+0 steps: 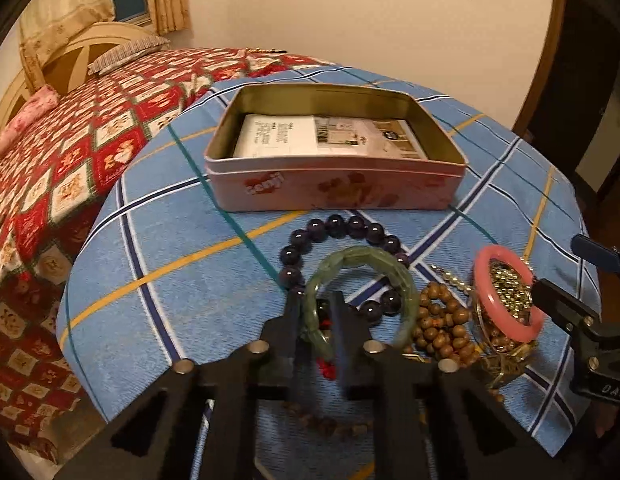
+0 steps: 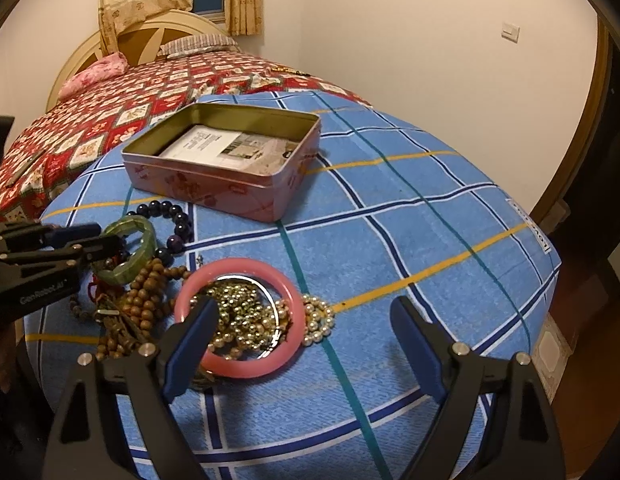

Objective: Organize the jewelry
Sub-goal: 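Grasp the green jade bangle with the left tool while the right tool grasps the pink bangle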

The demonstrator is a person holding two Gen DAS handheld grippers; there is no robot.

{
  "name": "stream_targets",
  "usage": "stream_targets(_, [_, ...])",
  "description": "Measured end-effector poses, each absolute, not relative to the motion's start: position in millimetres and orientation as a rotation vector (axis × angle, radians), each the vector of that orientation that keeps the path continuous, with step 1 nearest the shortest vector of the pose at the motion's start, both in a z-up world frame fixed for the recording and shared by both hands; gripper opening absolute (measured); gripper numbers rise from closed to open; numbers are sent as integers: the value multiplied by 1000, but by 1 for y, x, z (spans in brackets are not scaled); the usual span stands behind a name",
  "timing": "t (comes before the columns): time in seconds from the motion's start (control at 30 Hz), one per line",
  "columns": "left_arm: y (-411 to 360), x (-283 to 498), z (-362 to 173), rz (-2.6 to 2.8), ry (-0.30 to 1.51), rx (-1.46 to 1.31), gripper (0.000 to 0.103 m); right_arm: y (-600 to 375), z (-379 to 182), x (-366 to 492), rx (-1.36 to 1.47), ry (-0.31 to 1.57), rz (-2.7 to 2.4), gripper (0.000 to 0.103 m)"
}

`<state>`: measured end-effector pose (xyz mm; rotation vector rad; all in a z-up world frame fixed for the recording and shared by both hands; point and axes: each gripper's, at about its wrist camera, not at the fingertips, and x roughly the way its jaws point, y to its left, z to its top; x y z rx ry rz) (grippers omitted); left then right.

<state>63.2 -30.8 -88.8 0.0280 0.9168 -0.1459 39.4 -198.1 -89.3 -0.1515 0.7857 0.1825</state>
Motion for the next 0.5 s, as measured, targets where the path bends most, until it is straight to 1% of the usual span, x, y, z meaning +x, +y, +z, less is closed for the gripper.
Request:
stream_targets(0.03, [-31, 61, -86, -149, 905, 26, 8, -199, -89, 40, -149, 785, 182, 89])
stream_targets(0.33, [-29, 48, -53, -151, 787, 27, 8, -203, -90, 43, -141, 789, 177, 88])
stream_targets(0.37, [-29, 47, -51, -149, 780, 32, 8, -204, -91, 43, -141, 792, 177, 87])
stream_targets(0.5, [-26, 48, -54, -147, 782, 34, 8, -207, -96, 47, -133, 818, 180, 74])
